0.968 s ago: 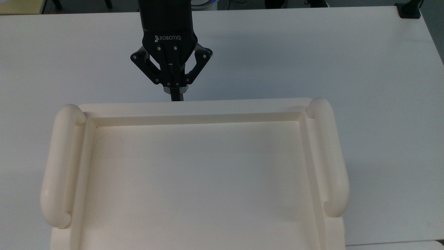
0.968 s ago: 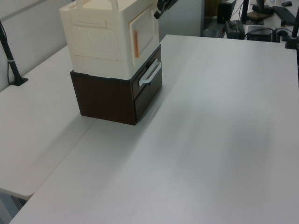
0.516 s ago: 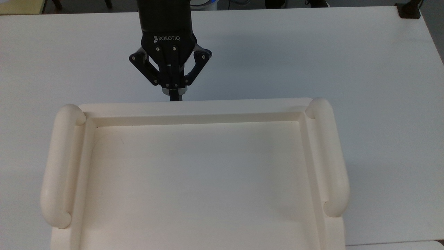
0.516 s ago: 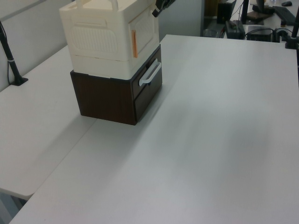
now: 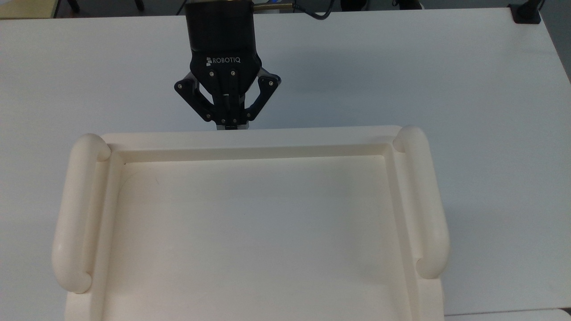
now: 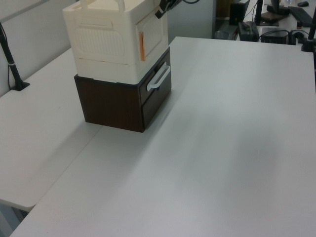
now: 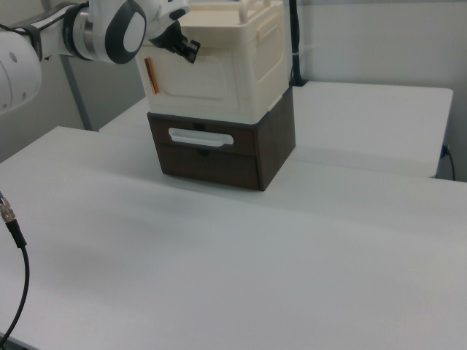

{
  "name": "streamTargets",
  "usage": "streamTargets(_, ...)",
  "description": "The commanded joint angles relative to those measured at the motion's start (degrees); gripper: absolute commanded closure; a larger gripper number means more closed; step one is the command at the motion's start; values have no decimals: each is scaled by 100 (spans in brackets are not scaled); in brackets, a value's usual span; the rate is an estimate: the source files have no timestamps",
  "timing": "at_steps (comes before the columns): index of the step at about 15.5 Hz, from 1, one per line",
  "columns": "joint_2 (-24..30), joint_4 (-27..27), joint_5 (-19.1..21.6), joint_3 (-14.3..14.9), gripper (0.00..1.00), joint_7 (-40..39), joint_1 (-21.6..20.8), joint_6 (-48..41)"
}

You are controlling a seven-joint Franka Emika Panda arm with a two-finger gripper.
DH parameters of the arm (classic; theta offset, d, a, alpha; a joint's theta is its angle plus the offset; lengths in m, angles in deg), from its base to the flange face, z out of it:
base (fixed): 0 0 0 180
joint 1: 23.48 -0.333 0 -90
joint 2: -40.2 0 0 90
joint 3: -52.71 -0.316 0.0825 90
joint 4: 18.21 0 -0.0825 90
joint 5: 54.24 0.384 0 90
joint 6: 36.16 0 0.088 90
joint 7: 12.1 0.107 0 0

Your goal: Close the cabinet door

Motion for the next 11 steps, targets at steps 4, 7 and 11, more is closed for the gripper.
streamTargets(4,2,79,-101,61,98,28,-69,174)
streamTargets(7,11,70,-93,61,97,-7,-69,174)
streamTargets(11,11,44,-93,61,97,-68,-60,182)
